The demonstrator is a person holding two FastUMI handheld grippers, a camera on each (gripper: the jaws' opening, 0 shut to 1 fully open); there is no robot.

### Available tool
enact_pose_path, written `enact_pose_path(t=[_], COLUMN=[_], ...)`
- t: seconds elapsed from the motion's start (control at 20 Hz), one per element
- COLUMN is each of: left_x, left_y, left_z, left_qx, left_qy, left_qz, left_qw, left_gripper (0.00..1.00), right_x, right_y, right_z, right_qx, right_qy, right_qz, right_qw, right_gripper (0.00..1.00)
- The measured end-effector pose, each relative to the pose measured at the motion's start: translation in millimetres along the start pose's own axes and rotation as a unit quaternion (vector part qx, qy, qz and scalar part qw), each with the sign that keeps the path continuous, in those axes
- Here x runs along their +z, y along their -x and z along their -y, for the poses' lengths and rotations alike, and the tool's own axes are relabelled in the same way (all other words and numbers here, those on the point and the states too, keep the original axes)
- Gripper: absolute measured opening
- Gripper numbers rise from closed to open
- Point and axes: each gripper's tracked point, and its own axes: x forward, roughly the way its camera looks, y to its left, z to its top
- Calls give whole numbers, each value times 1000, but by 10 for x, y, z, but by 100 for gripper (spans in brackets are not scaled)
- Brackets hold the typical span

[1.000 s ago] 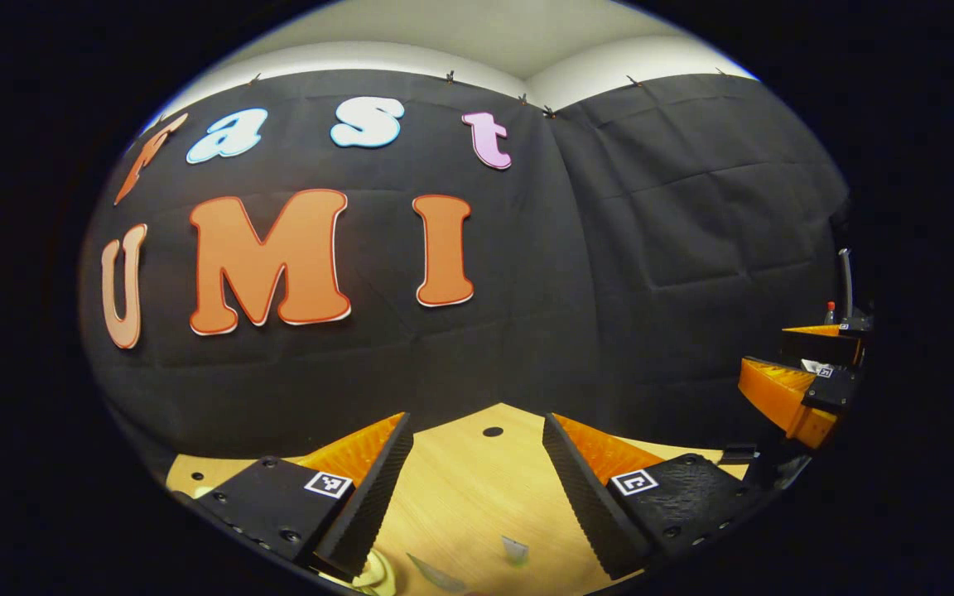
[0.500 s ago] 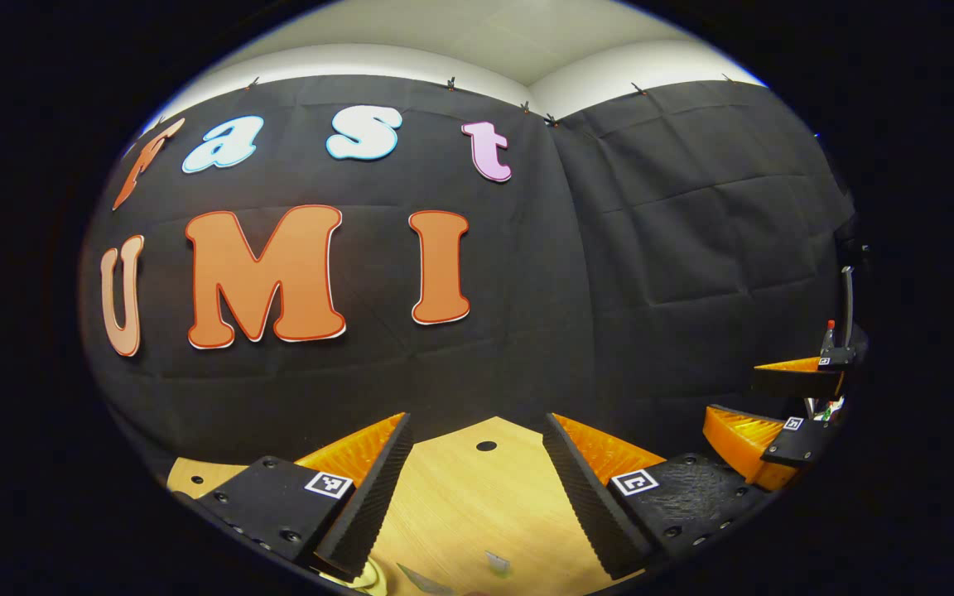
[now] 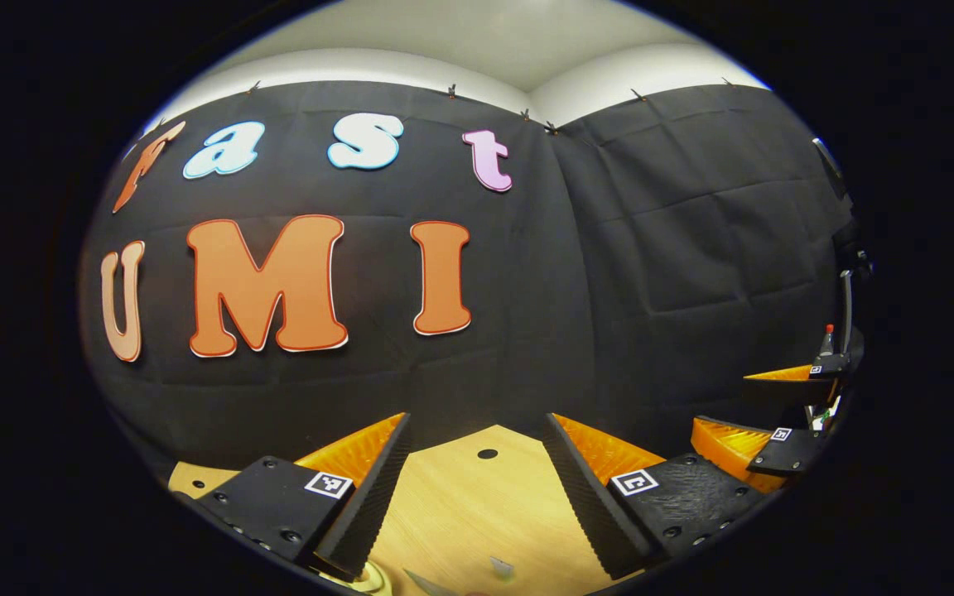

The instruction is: First open the suitcase, pack the skin care products into it, and then close the suitcase.

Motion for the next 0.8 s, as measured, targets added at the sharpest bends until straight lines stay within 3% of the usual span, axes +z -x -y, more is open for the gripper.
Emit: enact_pose_path(t=[0.35, 0.8], left_x=[89, 249], left_y=[126, 623], left_z=[-271, -666], left_qx=[41, 176], left_qy=[1, 6], left_qz=[6, 9], left_qw=[999, 984], left_gripper=[97, 100], right_x=[73, 185], right_y=[-72, -399], right_z=[-28, -269], right_qx=[28, 132], right_qy=[17, 21], right_qz=[4, 24], right_qw=[999, 991], right_gripper=[96, 96])
